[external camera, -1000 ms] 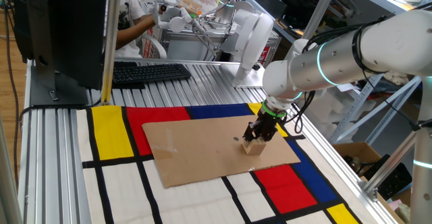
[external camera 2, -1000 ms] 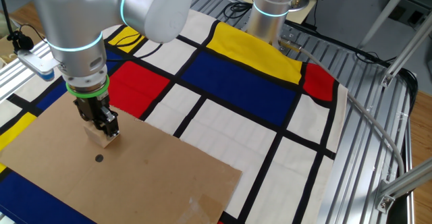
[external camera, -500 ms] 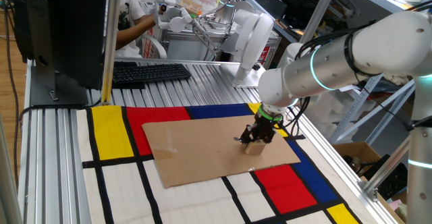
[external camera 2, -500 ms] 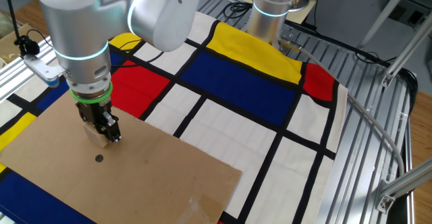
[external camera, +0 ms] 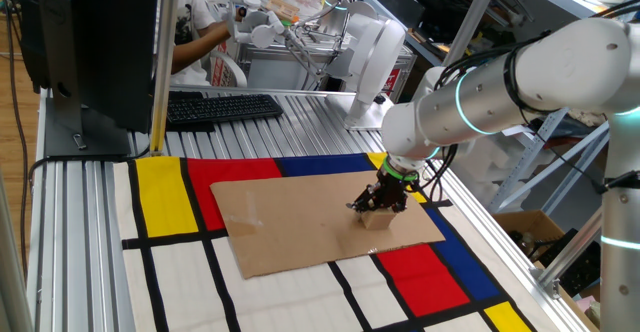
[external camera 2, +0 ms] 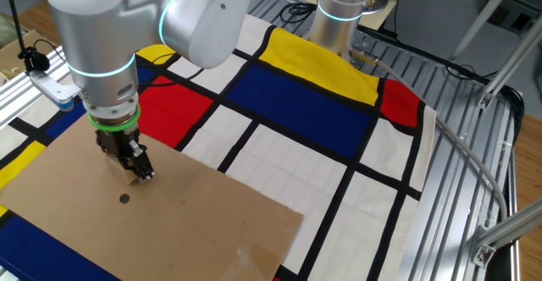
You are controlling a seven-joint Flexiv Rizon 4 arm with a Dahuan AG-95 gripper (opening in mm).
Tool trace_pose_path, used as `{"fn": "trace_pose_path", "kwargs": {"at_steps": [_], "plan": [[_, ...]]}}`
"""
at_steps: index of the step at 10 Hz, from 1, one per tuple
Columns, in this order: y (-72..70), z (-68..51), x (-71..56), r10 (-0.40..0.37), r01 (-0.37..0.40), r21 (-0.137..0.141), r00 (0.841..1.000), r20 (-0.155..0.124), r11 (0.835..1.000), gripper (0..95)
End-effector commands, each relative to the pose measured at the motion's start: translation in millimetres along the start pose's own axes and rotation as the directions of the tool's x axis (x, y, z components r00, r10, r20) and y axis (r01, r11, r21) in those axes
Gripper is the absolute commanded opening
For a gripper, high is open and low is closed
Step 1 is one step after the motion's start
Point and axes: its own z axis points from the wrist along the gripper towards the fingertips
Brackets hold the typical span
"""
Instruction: Hold a small block with the gripper and sweep it from left to right on the table
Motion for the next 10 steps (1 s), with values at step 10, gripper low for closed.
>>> {"fn": "trace_pose_path", "kwargs": {"at_steps": [10], "plan": [[-4.8,-24.3,0.9,-0.001,0.001,-0.018,1.0,-0.005,1.0,95.0]]}}
